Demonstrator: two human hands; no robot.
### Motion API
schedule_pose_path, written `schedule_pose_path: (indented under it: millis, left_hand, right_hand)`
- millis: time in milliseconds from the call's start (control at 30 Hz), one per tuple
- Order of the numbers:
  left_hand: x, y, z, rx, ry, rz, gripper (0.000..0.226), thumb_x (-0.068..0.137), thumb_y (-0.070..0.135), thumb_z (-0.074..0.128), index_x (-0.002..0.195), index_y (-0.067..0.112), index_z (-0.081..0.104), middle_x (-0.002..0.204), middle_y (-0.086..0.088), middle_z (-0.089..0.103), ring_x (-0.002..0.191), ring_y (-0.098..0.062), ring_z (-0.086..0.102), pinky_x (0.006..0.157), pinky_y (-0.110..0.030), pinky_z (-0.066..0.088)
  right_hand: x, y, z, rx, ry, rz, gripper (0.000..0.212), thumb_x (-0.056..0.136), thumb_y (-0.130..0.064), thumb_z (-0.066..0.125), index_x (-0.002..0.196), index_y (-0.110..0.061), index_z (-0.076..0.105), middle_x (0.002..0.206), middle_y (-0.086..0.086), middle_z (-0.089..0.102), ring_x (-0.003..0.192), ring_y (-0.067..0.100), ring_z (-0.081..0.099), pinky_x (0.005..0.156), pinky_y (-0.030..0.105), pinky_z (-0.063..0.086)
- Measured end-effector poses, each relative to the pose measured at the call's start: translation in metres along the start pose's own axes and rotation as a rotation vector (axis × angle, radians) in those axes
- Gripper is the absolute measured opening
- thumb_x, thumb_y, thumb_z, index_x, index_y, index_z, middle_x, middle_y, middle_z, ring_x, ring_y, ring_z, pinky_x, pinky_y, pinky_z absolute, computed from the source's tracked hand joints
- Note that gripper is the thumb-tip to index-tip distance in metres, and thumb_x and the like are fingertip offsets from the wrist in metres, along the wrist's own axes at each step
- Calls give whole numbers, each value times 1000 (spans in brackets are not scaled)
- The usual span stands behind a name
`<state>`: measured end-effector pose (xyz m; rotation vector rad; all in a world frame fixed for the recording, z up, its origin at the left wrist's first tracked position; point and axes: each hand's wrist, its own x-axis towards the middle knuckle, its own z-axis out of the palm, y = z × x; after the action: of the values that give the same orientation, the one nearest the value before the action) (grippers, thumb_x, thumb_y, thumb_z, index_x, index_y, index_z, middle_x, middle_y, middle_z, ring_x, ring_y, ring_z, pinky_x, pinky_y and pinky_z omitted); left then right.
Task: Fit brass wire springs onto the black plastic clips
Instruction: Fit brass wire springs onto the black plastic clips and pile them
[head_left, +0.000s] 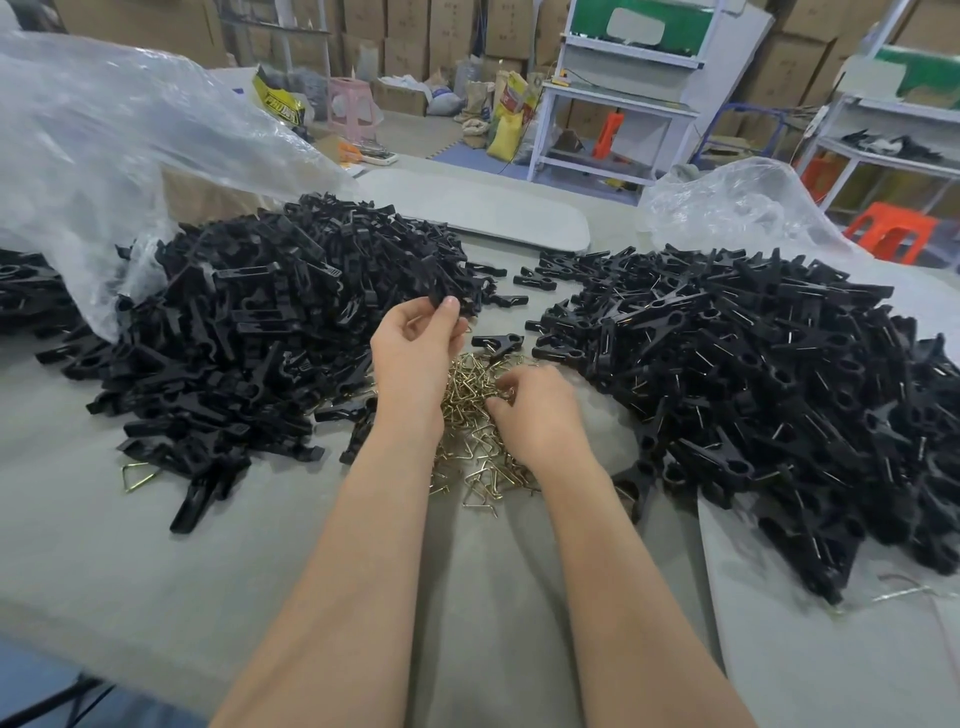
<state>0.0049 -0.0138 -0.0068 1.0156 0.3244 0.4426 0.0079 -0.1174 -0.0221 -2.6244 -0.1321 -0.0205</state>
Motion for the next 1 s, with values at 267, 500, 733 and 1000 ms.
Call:
schedule_pose_path:
  millis: [267,500,733,1000]
  left_hand:
    - [0,-5,-1,233,-35,78,16,87,11,65,88,25,57,93,-2,65,96,-20,66,88,-31,53]
    - [-2,-11,0,701,-142,301,18,87,15,64,97,28,57,89,20,59,84,5,56,68,-4,41]
    - [-4,-17,1,944,-232,385,20,89,13,61,107,22,61,110,3,62,100,-12,57,89,-30,46]
    - [-5,-19,0,1048,-261,486,24,88,10,60,111,20,61,111,4,60,98,-13,56,85,-26,42]
  right_hand:
    - [3,10,-14,426,92,30,21,87,-19,66,108,-19,68,95,-3,68,83,6,61,78,15,47]
    - [2,19,-32,1007,173,95,22,91,-6,59,111,-14,60,94,5,70,63,1,55,62,15,48]
    - [3,18,-37,1231,218,64,11,91,3,57,98,-5,60,81,8,71,70,9,70,65,16,54]
    - [5,26,-38,756,301,0,9,86,-20,69,79,-26,69,79,-4,71,85,15,68,86,35,55]
